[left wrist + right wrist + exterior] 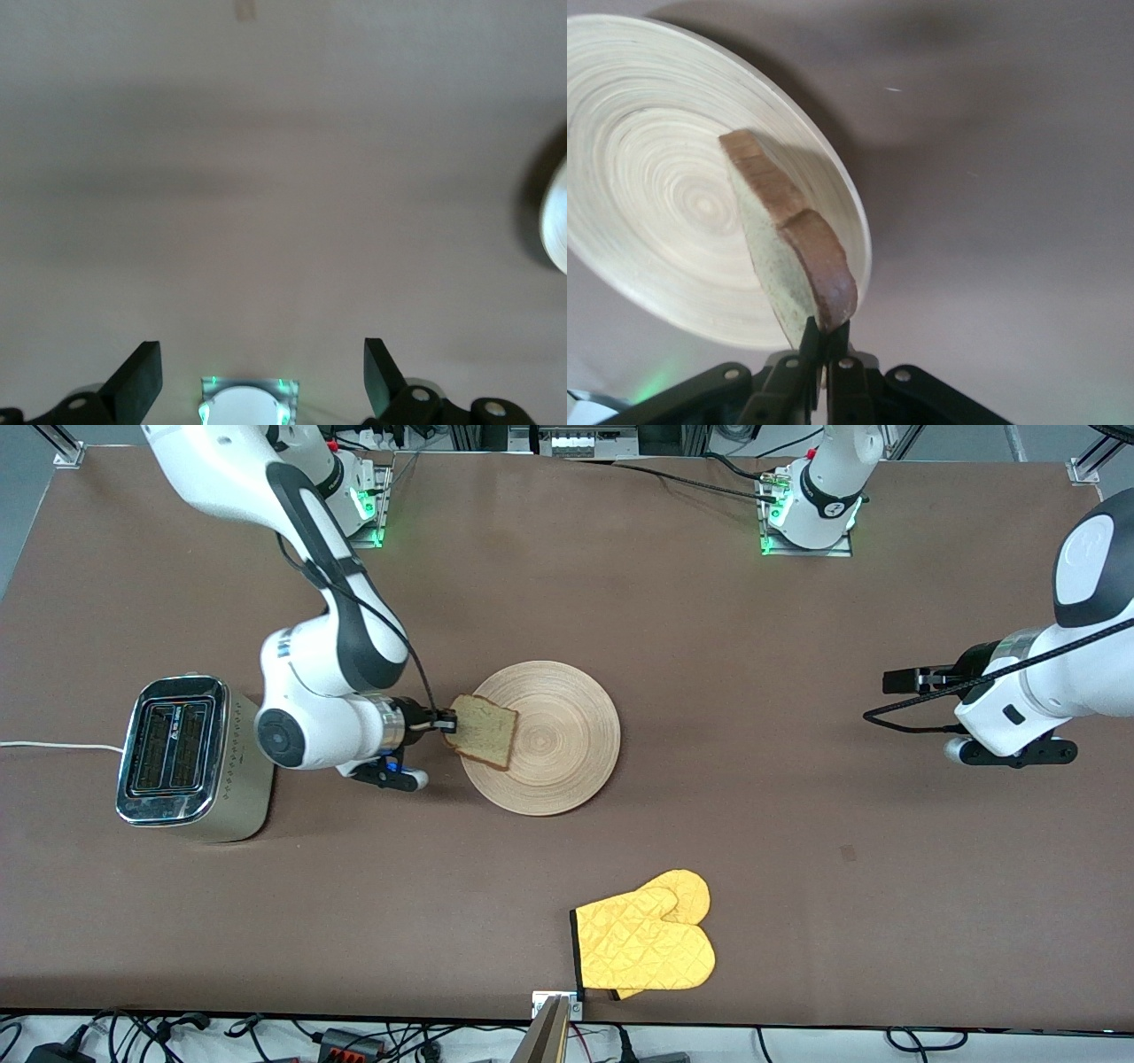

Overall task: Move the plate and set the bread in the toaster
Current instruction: 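Carry the bread above the toaster slot with the right gripper, then lower the bread edge-first into the toaster slot with the right gripper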

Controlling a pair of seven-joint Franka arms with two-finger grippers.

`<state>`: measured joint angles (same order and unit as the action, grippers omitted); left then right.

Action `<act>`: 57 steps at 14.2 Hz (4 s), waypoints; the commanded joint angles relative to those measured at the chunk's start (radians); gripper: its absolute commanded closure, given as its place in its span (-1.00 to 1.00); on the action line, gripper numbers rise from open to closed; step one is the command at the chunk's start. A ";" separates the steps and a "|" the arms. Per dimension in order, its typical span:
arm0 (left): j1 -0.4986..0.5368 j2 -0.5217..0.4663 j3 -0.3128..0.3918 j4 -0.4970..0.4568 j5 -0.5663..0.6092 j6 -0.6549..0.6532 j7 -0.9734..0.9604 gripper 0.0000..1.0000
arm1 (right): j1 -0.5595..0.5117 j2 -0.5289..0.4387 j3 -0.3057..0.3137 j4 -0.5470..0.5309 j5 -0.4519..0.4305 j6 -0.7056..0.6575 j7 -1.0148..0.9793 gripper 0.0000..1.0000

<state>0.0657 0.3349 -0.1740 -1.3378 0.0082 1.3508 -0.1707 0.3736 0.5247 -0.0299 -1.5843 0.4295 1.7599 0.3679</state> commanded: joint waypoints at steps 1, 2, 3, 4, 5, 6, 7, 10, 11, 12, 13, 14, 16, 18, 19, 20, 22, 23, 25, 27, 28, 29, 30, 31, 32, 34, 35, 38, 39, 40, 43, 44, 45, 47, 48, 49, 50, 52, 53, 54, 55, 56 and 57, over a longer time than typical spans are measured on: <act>0.002 -0.051 -0.005 -0.075 0.038 0.092 -0.026 -1.00 | -0.015 -0.015 -0.027 0.169 -0.102 -0.213 0.040 1.00; 0.002 -0.066 -0.007 -0.095 0.036 0.123 -0.026 -1.00 | -0.015 -0.015 -0.036 0.216 -0.154 -0.264 0.043 1.00; 0.000 -0.089 -0.007 -0.136 0.036 0.149 -0.026 -1.00 | -0.013 -0.017 -0.039 0.259 -0.237 -0.308 0.042 1.00; 0.005 -0.108 -0.007 -0.170 0.036 0.177 -0.026 -1.00 | -0.010 -0.021 -0.039 0.283 -0.321 -0.350 0.039 1.00; 0.006 -0.128 -0.005 -0.205 0.036 0.201 -0.026 -1.00 | -0.007 -0.031 -0.038 0.299 -0.412 -0.390 0.037 1.00; 0.006 -0.137 -0.005 -0.221 0.036 0.214 -0.026 -1.00 | -0.009 -0.037 -0.038 0.302 -0.475 -0.411 0.026 1.00; 0.006 -0.137 -0.005 -0.221 0.036 0.209 -0.026 -1.00 | -0.012 -0.044 -0.039 0.302 -0.535 -0.436 -0.004 1.00; 0.006 -0.135 -0.005 -0.219 0.042 0.212 -0.026 -1.00 | -0.015 -0.049 -0.041 0.299 -0.751 -0.503 -0.095 1.00; 0.006 -0.135 -0.005 -0.219 0.042 0.212 -0.026 -1.00 | -0.021 -0.049 -0.045 0.299 -0.796 -0.525 -0.107 1.00; 0.006 -0.135 -0.005 -0.219 0.042 0.212 -0.024 -1.00 | -0.038 -0.049 -0.047 0.300 -0.814 -0.536 -0.131 1.00; 0.006 -0.134 -0.004 -0.219 0.042 0.211 -0.021 -1.00 | -0.053 -0.052 -0.051 0.302 -0.819 -0.537 -0.156 1.00; 0.008 -0.134 -0.004 -0.219 0.041 0.211 -0.018 -1.00 | -0.058 -0.066 -0.070 0.302 -0.848 -0.539 -0.183 1.00; 0.011 -0.132 -0.004 -0.218 0.041 0.211 -0.018 -1.00 | -0.059 -0.092 -0.099 0.300 -0.896 -0.550 -0.190 1.00; 0.011 -0.129 -0.004 -0.216 0.041 0.208 -0.016 -1.00 | -0.073 -0.086 -0.130 0.297 -0.893 -0.540 -0.182 1.00; 0.011 -0.129 -0.004 -0.216 0.039 0.209 -0.016 -1.00 | -0.085 -0.077 -0.131 0.296 -0.893 -0.534 -0.179 1.00; 0.011 -0.129 -0.002 -0.215 0.039 0.209 -0.016 -1.00 | -0.097 -0.072 -0.131 0.296 -0.893 -0.521 -0.178 1.00; 0.011 -0.129 -0.002 -0.215 0.041 0.209 -0.016 -1.00 | -0.105 -0.068 -0.131 0.291 -0.897 -0.488 -0.179 1.00; 0.011 -0.129 -0.004 -0.215 0.041 0.209 -0.016 -1.00 | -0.110 -0.064 -0.131 0.285 -0.899 -0.467 -0.179 1.00; 0.012 -0.129 -0.002 -0.215 0.041 0.208 -0.016 -1.00 | -0.111 -0.064 -0.133 0.264 -0.900 -0.445 -0.179 1.00; 0.019 -0.129 -0.004 -0.215 0.039 0.206 -0.016 -1.00 | -0.120 -0.064 -0.137 0.259 -0.917 -0.421 -0.179 1.00; 0.020 -0.129 -0.004 -0.216 0.039 0.206 -0.016 -1.00 | -0.121 -0.064 -0.137 0.254 -0.926 -0.415 -0.179 1.00; 0.020 -0.129 -0.004 -0.215 0.039 0.206 -0.016 -1.00 | -0.119 -0.064 -0.137 0.250 -0.933 -0.412 -0.181 1.00; 0.020 -0.128 -0.004 -0.215 0.039 0.206 -0.016 -1.00 | -0.119 -0.066 -0.136 0.244 -0.952 -0.407 -0.187 1.00; 0.022 -0.128 -0.004 -0.216 0.038 0.206 -0.016 -1.00 | -0.119 -0.069 -0.137 0.238 -0.965 -0.399 -0.188 1.00; 0.028 -0.125 -0.004 -0.215 0.036 0.205 -0.016 -1.00 | -0.119 -0.071 -0.136 0.236 -0.965 -0.401 -0.188 1.00; 0.031 -0.123 -0.004 -0.215 0.033 0.205 -0.015 -1.00 | -0.120 -0.069 -0.136 0.221 -0.963 -0.396 -0.188 1.00; 0.031 -0.123 -0.004 -0.215 0.033 0.205 -0.012 -1.00 | -0.121 -0.068 -0.136 0.218 -0.963 -0.389 -0.188 1.00; 0.040 -0.120 -0.004 -0.215 0.030 0.205 0.005 -1.00 | -0.121 -0.061 -0.136 0.216 -0.959 -0.369 -0.187 1.00; 0.040 -0.120 -0.004 -0.213 0.030 0.205 0.007 -1.00 | -0.122 -0.057 -0.136 0.216 -0.957 -0.367 -0.188 1.00; 0.042 -0.120 -0.004 -0.213 0.030 0.205 0.007 -1.00 | -0.122 -0.055 -0.136 0.214 -0.950 -0.367 -0.188 1.00; 0.045 -0.117 -0.004 -0.213 0.030 0.205 0.007 -1.00 | -0.124 -0.048 -0.136 0.216 -0.937 -0.366 -0.188 1.00; 0.046 -0.116 -0.004 -0.213 0.030 0.205 0.007 -1.00 | -0.125 -0.048 -0.136 0.214 -0.934 -0.366 -0.188 1.00; 0.046 -0.116 -0.004 -0.213 0.030 0.205 0.007 -1.00 | -0.127 -0.048 -0.136 0.208 -0.927 -0.364 -0.188 1.00; 0.046 -0.116 -0.004 -0.213 0.030 0.205 0.007 -1.00 | -0.130 -0.038 -0.136 0.204 -0.911 -0.356 -0.185 1.00; 0.046 -0.116 -0.004 -0.212 0.030 0.205 0.008 -1.00 | -0.133 -0.035 -0.136 0.202 -0.893 -0.346 -0.187 1.00; 0.046 -0.116 -0.004 -0.210 0.030 0.211 0.008 -1.00 | -0.139 -0.031 -0.136 0.201 -0.885 -0.336 -0.187 1.00; 0.045 -0.116 -0.004 -0.210 0.030 0.211 0.008 -1.00 | -0.140 -0.025 -0.136 0.198 -0.884 -0.327 -0.187 1.00; 0.045 -0.116 -0.004 -0.210 0.030 0.211 0.007 -1.00 | -0.140 -0.020 -0.136 0.195 -0.877 -0.327 -0.188 0.62; 0.046 -0.116 -0.004 -0.210 0.030 0.211 0.007 -1.00 | -0.140 -0.018 -0.136 0.190 -0.879 -0.327 -0.188 -0.26; 0.046 -0.116 -0.004 -0.210 0.030 0.211 0.007 -1.00 | -0.143 -0.020 -0.136 0.190 -0.877 -0.327 -0.191 -0.99; 0.045 -0.116 -0.004 -0.210 0.030 0.211 0.008 -1.00 | -0.145 -0.029 -0.134 0.193 -0.877 -0.327 -0.196 -1.00; 0.046 -0.116 -0.004 -0.210 0.030 0.212 0.008 -1.00 | -0.142 -0.034 -0.134 0.201 -0.874 -0.336 -0.196 -1.00; 0.046 -0.116 -0.004 -0.210 0.030 0.215 0.008 -1.00 | -0.134 -0.047 -0.131 0.211 -0.874 -0.345 -0.199 -1.00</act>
<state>0.1046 0.2310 -0.1728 -1.5352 0.0242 1.5518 -0.1831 0.2378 0.5104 -0.1682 -1.3823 -0.4601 1.4258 0.1894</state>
